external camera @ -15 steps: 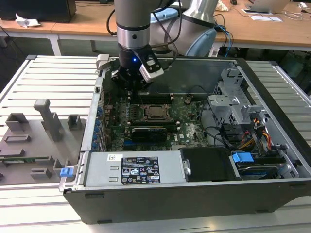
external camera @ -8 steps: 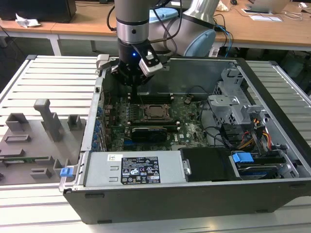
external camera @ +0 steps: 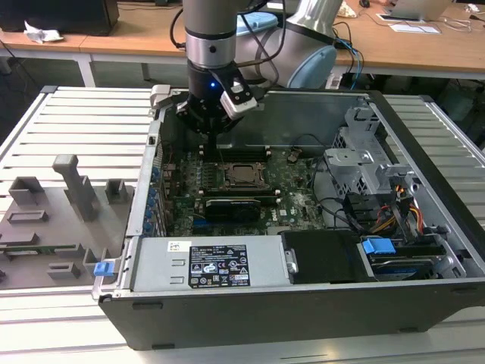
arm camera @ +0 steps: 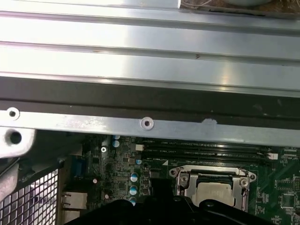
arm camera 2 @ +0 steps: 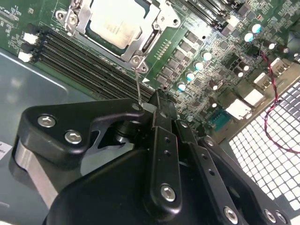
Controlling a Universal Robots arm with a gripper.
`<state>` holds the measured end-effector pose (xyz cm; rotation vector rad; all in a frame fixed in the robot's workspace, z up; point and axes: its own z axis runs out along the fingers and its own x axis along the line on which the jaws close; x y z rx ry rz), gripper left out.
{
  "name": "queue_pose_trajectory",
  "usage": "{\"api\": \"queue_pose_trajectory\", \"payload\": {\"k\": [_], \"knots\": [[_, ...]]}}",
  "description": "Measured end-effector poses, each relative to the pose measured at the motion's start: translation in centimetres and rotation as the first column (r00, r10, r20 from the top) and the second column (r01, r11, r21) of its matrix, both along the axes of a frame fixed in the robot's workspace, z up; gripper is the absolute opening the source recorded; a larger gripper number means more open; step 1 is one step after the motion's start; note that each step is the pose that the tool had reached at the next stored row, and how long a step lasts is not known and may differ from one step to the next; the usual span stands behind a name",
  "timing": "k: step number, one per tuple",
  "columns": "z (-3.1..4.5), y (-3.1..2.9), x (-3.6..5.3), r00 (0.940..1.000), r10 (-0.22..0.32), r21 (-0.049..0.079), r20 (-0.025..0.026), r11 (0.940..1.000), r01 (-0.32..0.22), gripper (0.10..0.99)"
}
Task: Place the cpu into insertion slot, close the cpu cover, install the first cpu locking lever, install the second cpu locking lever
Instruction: 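Install the first cpu locking lever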
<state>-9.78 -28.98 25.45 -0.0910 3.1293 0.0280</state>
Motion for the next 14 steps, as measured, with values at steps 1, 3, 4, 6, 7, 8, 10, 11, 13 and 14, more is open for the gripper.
{"api": "queue_pose_trajectory", "payload": {"k": [1, 3, 4, 6, 7, 8, 10, 11, 13, 14], "knots": [[-0.04, 0.0, 0.04, 1.0, 0.0, 0.0, -0.0002, 1.0, 0.0, 0.106], [-0.05, 0.0, 0.06, 1.0, 0.0, -0.001, -0.0002, 1.0, 0.0, 0.106], [-0.06, 0.0, 0.11, 1.0, 0.0, -0.001, -0.0001, 1.0, 0.0, 0.106], [-0.06, 0.0, 0.17, 1.0, 0.0, -0.001, -0.0001, 1.0, 0.0, 0.106], [-0.06, 0.0, 0.24, 1.0, 0.0, -0.001, -0.0001, 1.0, 0.0, 0.106], [-0.06, 0.0, 0.27, 1.0, 0.0, -0.001, -0.0001, 1.0, 0.0, 0.106], [-0.06, 0.0, 0.34, 1.0, 0.0, -0.001, -0.0001, 1.0, 0.0, 0.106], [-0.06, 0.0, 0.36, 1.0, 0.0, -0.001, -0.0001, 1.0, 0.0, 0.106], [-0.06, 0.0, 0.44, 1.0, 0.0, -0.001, -0.0002, 1.0, 0.0, 0.106], [-0.06, 0.0, 0.53, 1.0, 0.0, -0.001, 0.0, 1.0, 0.0, 0.106]]}}
